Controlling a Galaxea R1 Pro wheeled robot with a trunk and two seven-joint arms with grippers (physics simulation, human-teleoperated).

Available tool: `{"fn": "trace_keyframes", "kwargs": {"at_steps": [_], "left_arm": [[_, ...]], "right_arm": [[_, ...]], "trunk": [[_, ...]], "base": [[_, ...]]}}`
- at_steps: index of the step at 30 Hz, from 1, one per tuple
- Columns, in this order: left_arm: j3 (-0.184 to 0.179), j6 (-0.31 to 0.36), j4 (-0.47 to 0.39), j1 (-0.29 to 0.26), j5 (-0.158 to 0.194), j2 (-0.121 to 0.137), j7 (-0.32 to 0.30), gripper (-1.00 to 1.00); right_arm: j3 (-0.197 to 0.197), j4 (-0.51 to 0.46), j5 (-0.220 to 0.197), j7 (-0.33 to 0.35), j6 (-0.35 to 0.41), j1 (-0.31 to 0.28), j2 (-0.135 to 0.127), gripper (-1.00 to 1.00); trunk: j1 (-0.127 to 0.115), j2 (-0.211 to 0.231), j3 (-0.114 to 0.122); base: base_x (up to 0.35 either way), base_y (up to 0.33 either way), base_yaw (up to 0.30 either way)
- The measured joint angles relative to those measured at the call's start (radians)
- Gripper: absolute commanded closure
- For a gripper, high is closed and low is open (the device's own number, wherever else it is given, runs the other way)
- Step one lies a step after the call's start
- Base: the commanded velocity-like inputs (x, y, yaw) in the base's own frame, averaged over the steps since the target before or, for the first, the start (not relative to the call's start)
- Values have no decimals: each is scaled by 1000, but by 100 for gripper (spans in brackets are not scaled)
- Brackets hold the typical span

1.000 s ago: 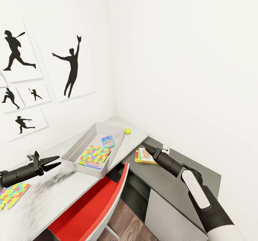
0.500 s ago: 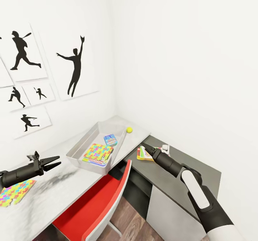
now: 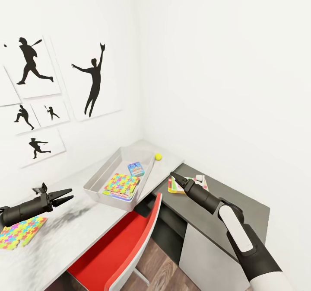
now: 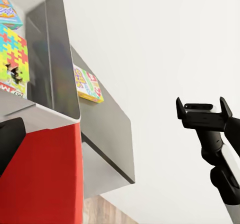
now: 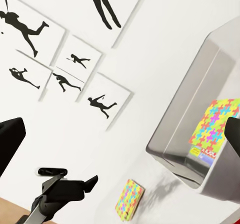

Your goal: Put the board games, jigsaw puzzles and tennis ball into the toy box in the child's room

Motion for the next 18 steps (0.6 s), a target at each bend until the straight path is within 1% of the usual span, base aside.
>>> {"fn": "trace_keyframes", "kwargs": {"at_steps": [12, 18], "left_arm": [[-2, -1, 0, 0, -1, -1, 4, -100], [-6, -1, 0, 0, -1, -3, 5, -100]], "right_arm": [[-2, 0, 1, 1, 0, 0, 0, -100], [-2, -1, 1, 0, 0, -1, -2, -100]], "trunk": [[0, 0, 0], [0, 0, 0]], "base": [[0, 1, 0], [0, -78, 0]]}}
